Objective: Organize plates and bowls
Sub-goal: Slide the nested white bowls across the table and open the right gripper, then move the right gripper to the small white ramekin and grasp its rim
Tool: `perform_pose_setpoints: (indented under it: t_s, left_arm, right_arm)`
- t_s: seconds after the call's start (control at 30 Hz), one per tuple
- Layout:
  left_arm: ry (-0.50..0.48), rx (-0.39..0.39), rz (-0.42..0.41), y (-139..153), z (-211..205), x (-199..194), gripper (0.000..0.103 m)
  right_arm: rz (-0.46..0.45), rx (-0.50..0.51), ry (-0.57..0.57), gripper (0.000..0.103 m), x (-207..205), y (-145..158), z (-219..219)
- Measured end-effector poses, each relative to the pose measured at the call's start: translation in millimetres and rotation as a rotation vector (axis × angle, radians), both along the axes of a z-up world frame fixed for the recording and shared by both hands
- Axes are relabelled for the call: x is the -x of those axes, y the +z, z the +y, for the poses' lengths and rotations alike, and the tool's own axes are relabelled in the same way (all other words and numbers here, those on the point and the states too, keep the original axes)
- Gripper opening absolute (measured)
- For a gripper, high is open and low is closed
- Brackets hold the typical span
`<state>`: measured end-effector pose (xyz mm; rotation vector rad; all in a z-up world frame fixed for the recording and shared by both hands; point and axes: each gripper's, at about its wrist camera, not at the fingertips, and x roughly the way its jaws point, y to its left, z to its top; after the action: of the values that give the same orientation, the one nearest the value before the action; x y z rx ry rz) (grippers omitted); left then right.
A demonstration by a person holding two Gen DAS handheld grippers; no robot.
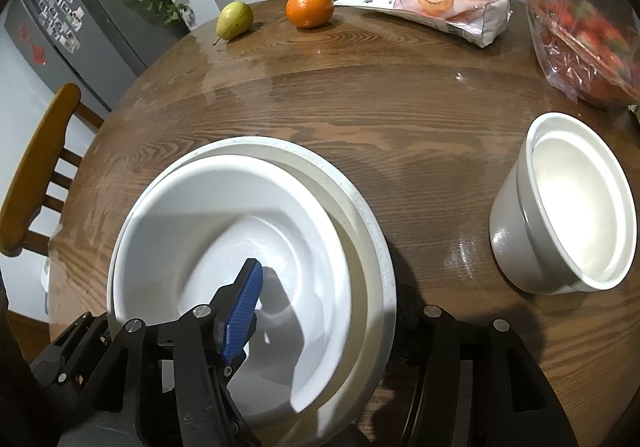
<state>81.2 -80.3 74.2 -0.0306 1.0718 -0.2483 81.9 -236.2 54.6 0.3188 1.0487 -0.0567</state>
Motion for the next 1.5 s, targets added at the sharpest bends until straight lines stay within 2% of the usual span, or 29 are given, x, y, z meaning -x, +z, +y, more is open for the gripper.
perform_pose_setpoints:
  t_s: [0.07,0.4,0.8,1.03,1.17,1.3,1.5]
  left_arm:
    - [0.002,-0.002,-0.001,0,0,0,0.072]
    - [0.009,-0.001,0.005,-1,2,-2,0.077]
    - [0.022,-0.017,-0.004,0,4,-1,0.078]
    - [0.031,-0.006,-0.05,13,10,7,0.078]
    - [0.038,0.039,-0.092,29,16,14,0.078]
    - [0.073,0.081,-0.138,45,24,21,0.079]
    - [0.081,0.165,-0.156,67,14,31,0.079]
  right_arm:
    - [0.003,0.004,-0.011,0.078,0,-1,-1]
    - [0.001,0.0,-0.013,0.079,0,-1,-2]
    - [0.003,0.007,-0.001,0.079,2,3,1]
    - [-0.072,0.01,-0.001,0.079,16,25,1]
    - [-0.13,0.013,0.001,0.078,24,43,-2]
    - [-0.192,-0.025,-0.012,0.078,35,61,-12]
    - [-0.295,-0.098,-0.084,0.078,54,84,-49]
